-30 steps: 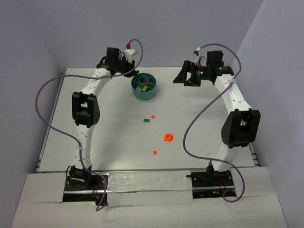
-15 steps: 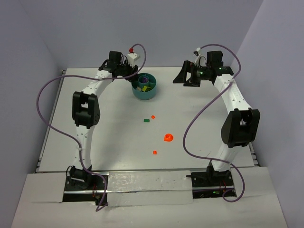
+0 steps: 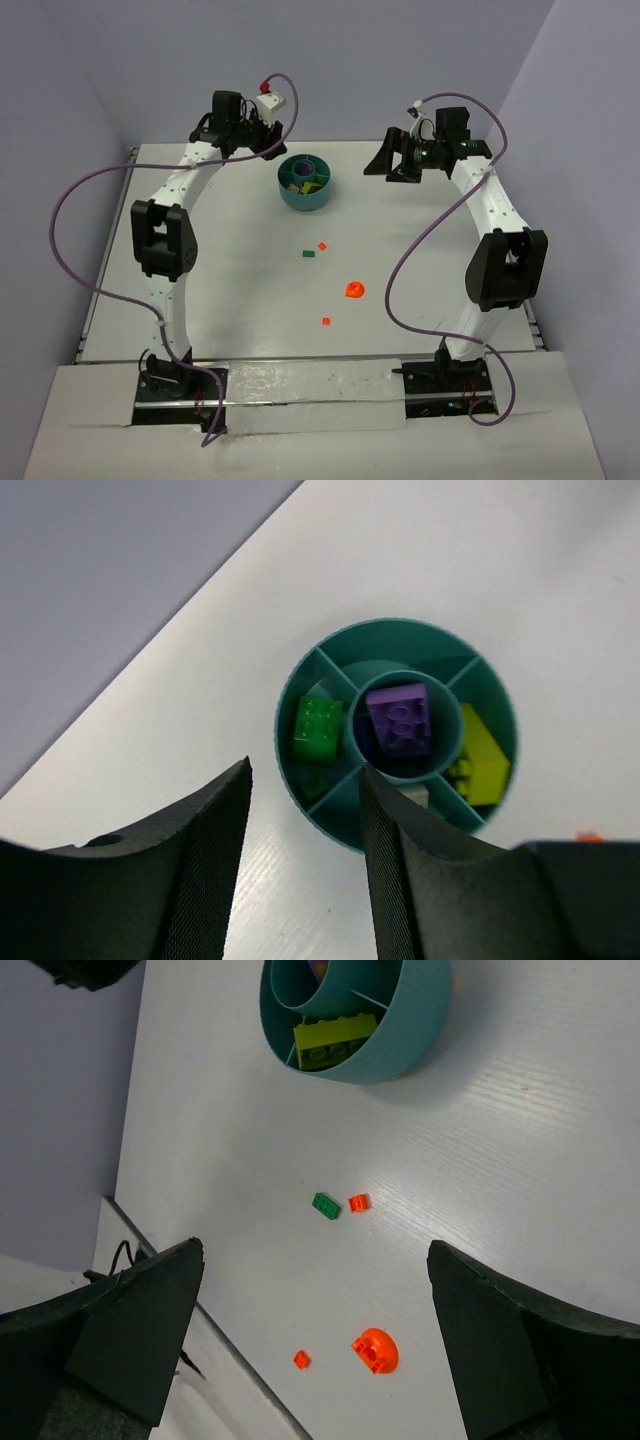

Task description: Sort the legos into containers by color

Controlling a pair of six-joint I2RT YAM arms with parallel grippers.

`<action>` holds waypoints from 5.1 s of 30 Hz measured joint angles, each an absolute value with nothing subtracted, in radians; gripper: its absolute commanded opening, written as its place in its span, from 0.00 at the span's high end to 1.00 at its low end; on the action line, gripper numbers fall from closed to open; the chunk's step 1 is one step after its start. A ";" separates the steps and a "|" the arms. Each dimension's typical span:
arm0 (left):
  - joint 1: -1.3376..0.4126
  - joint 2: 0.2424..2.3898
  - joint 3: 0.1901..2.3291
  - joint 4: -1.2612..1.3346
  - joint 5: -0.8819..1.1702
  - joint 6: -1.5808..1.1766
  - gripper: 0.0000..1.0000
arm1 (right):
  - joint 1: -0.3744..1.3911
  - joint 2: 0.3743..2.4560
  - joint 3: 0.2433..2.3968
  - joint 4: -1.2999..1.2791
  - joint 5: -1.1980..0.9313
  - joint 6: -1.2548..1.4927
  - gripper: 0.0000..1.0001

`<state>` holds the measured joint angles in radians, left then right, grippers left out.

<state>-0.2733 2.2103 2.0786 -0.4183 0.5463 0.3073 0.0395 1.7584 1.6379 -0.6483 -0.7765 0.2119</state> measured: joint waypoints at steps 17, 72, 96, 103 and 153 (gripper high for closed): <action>-0.497 1.771 1.457 -0.565 0.655 0.573 0.34 | 0.038 1.758 1.645 -0.671 -0.731 0.186 0.00; -0.476 1.853 1.507 -0.627 0.538 0.655 1.00 | -0.085 1.755 1.683 -0.779 -0.754 0.136 0.00; -0.277 2.206 2.018 -0.233 0.378 -0.058 0.97 | -0.071 1.764 1.685 -0.780 -0.742 0.136 0.00; -0.308 2.231 2.030 -0.234 0.373 -0.064 0.94 | -0.064 1.776 1.689 -0.780 -0.741 0.136 0.00; -0.332 2.288 2.049 -0.267 0.352 -0.063 0.65 | -0.054 1.804 1.721 -0.781 -0.741 0.136 0.00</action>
